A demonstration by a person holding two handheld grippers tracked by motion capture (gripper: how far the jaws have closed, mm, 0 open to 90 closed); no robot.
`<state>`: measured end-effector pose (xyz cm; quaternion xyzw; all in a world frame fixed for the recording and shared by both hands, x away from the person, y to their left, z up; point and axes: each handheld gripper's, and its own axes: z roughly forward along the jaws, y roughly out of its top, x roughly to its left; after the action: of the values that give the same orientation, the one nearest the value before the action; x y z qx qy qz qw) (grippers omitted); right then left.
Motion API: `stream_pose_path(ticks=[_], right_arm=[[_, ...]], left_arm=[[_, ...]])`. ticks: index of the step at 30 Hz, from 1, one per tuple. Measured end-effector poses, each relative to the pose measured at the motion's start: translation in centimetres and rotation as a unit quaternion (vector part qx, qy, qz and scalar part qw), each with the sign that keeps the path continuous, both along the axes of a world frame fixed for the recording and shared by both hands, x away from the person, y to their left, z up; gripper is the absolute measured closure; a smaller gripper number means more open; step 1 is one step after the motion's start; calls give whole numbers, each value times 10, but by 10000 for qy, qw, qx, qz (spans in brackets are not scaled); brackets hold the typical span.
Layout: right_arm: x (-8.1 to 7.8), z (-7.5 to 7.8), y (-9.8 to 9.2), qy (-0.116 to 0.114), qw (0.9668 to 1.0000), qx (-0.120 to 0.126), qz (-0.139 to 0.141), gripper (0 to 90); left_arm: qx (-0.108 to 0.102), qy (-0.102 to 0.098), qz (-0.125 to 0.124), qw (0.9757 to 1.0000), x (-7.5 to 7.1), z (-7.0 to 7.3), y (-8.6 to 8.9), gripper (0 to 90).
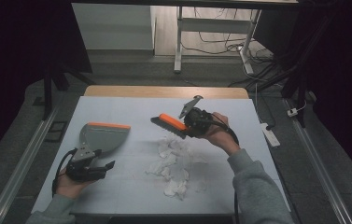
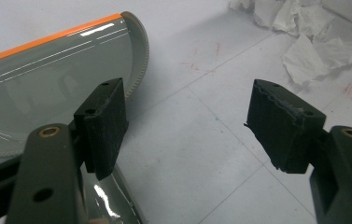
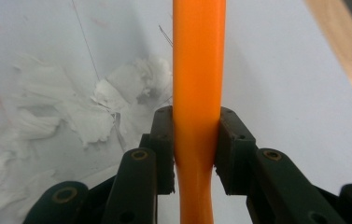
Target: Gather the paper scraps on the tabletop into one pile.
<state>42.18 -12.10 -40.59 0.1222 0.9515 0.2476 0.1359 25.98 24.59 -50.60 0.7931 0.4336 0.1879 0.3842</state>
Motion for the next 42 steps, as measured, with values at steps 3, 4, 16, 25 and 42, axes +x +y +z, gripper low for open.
stream_pose_path(ticks=[3,4,16,25,42], right_arm=[[-5,8,-8,-8,9999,148,-31,706],[-6,10,-10,-9,9999,158,-54,706],[-49,-7,7,424,9991,16,75,706],[-84,-13,9,679,9967,-49,444,706],[-110,-11,-5,782,9957,-11,487,706]], left_arm=[[-8,4,10,10000,0,0,1,296],[-13,1,20,10000,0,0,1,296],[-27,-1,52,10000,0,-1,4,296],[-3,17,54,10000,1,-1,3,296],[-1,21,69,10000,0,-2,3,296]])
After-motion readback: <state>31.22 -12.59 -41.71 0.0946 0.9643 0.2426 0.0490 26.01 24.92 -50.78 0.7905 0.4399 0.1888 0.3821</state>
